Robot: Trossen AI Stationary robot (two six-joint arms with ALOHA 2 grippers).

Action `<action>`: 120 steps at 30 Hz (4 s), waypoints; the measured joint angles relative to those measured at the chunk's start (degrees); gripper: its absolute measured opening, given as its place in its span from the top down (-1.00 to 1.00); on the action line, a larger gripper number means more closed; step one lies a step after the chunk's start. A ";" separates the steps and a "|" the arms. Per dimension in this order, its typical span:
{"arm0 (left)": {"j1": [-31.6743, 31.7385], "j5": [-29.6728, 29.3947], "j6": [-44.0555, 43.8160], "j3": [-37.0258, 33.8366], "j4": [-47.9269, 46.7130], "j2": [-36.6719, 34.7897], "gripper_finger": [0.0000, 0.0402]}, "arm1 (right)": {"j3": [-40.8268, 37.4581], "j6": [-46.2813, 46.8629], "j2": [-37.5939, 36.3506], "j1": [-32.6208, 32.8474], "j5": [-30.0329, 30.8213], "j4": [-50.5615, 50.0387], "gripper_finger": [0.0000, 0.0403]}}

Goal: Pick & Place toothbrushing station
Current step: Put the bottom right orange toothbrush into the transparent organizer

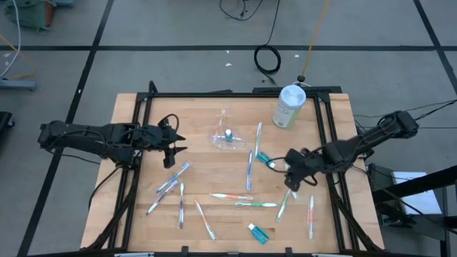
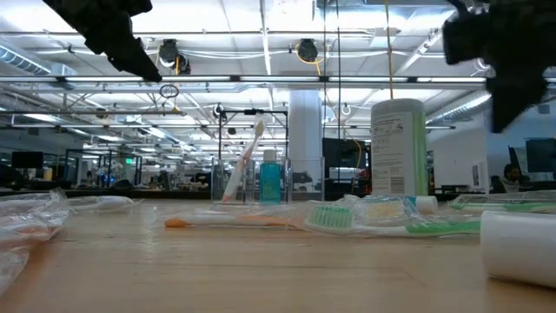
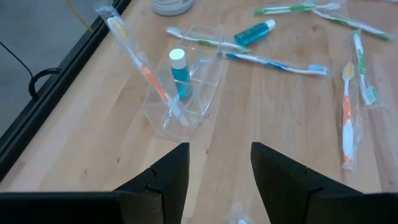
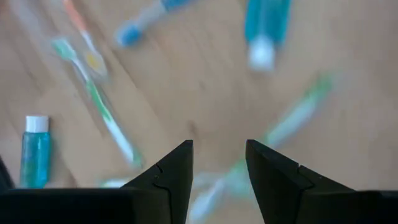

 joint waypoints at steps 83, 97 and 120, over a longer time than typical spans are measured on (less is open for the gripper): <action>0.07 -0.03 6.35 0.02 3.06 0.01 0.12 | -15.37 44.35 -3.56 22.40 -9.98 26.82 1.00; 0.04 0.02 7.73 0.04 6.69 0.00 0.12 | -15.37 9.26 -7.21 14.53 37.99 36.91 1.00; 0.02 7.57 7.41 0.07 20.71 9.87 0.12 | -15.37 -39.17 18.37 -16.80 13.48 102.56 1.00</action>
